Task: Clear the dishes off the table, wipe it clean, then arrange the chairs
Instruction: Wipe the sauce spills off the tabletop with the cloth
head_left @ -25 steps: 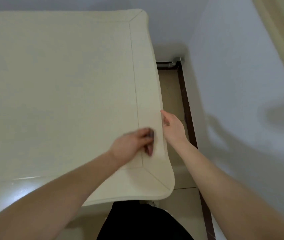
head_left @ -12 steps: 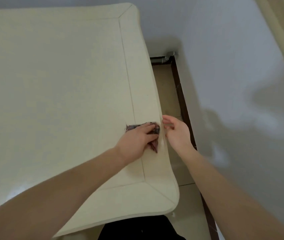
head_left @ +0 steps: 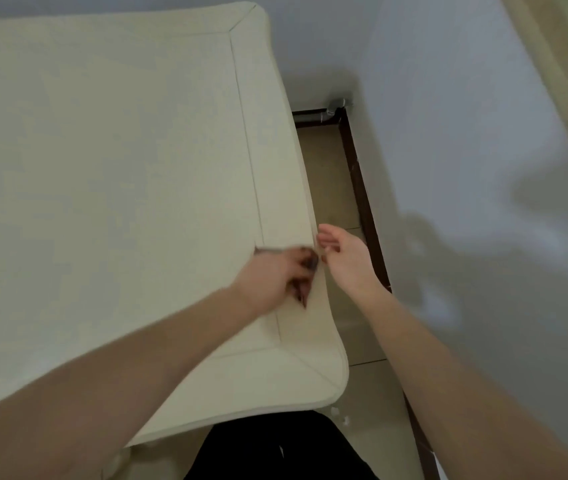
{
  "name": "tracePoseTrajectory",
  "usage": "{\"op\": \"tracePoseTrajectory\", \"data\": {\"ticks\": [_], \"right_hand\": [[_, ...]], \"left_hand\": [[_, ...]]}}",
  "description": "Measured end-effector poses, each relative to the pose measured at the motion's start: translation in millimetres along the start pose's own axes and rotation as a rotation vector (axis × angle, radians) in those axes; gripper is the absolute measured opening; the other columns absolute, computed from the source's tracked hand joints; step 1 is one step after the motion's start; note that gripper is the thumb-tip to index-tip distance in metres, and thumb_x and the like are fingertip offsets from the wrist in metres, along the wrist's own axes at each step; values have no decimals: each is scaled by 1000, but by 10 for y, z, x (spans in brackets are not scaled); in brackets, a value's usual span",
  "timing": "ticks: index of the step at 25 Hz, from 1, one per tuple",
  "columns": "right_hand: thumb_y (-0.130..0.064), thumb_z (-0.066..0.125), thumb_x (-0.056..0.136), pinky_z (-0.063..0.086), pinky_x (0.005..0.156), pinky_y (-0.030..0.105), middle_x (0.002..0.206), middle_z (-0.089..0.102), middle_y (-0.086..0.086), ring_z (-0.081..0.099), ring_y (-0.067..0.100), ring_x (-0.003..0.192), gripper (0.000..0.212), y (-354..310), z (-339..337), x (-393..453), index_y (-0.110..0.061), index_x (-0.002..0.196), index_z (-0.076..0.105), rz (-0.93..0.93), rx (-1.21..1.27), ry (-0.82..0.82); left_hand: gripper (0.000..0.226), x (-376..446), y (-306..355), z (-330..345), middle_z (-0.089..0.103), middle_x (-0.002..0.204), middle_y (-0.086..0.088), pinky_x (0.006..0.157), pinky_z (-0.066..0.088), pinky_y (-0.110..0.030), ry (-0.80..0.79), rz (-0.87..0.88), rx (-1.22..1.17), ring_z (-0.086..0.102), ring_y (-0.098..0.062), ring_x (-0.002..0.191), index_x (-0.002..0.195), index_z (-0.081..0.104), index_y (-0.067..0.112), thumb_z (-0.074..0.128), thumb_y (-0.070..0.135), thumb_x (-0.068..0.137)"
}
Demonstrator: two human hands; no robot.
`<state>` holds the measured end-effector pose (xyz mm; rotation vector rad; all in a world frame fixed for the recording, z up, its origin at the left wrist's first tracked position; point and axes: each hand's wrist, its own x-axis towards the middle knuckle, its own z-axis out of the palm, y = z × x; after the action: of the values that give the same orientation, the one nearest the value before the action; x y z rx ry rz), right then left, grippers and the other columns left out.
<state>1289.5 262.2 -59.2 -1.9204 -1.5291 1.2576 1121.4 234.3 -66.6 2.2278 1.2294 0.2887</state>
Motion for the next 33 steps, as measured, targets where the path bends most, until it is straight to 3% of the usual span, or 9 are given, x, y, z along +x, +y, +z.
{"op": "tracePoseTrajectory", "data": {"ticks": [3,12,15,18,20,23,26,28,33], "right_hand": [[5,37,90,45,101,31,121,63,2,57,11,111,49,45,-22,-100,-13,133,53,-13,-12,-31],[3,43,93,42,106,37,132,56,5,52,17,122,50,271,-147,-465,-16,139,45,-44,21,37],[-2,49,92,36,108,32,138,48,2,45,14,126,56,45,-119,-546,-21,143,37,-197,-68,80],[-11,51,93,32,111,37,140,44,7,37,23,130,53,-16,98,-694,-18,144,37,-391,-235,-55],[-26,50,96,29,113,45,150,31,8,18,27,142,50,33,277,-787,-22,144,37,-399,-415,-203],[-31,46,98,38,107,42,156,20,3,2,22,146,40,71,383,-659,-32,138,44,-409,-610,-180],[-18,48,98,31,113,40,152,32,4,14,24,145,38,-123,403,-100,-27,134,51,-534,-667,-164],[-17,47,98,16,117,33,150,35,6,18,26,143,38,-385,401,392,-22,135,50,-569,-696,-159],[-11,54,93,16,114,34,145,41,13,24,34,141,36,-391,413,349,-14,129,58,-573,-614,-62]], "left_hand": [[31,-482,185,251,59,132,-4,92,52,-38,-146,147,-42,58,-23,119,106,73,21,68,13,77],[45,564,16,-166,51,139,1,100,40,-27,105,-309,58,54,-23,121,125,59,22,61,11,81],[57,63,368,-23,60,127,-4,88,43,-27,60,-309,-110,60,-27,110,133,40,18,58,10,79],[67,-239,371,-172,56,135,-1,97,43,-28,-58,-360,-481,57,-23,116,142,25,23,50,4,83],[62,-254,131,-405,58,130,-1,103,39,-27,122,-488,-573,53,-19,122,138,35,22,45,-3,83],[56,-187,-225,-669,51,136,-6,102,36,-30,262,-618,-194,46,-23,126,138,41,16,48,1,84],[66,-46,-557,-768,25,153,-14,116,20,-37,94,-634,146,20,-31,142,147,26,14,57,26,90],[78,52,-737,-812,11,158,-15,119,11,-42,16,-641,239,6,-32,146,150,16,16,57,42,89],[79,189,-1004,-942,13,158,-14,120,9,-41,48,-655,275,7,-31,146,150,18,17,53,53,88]]}}
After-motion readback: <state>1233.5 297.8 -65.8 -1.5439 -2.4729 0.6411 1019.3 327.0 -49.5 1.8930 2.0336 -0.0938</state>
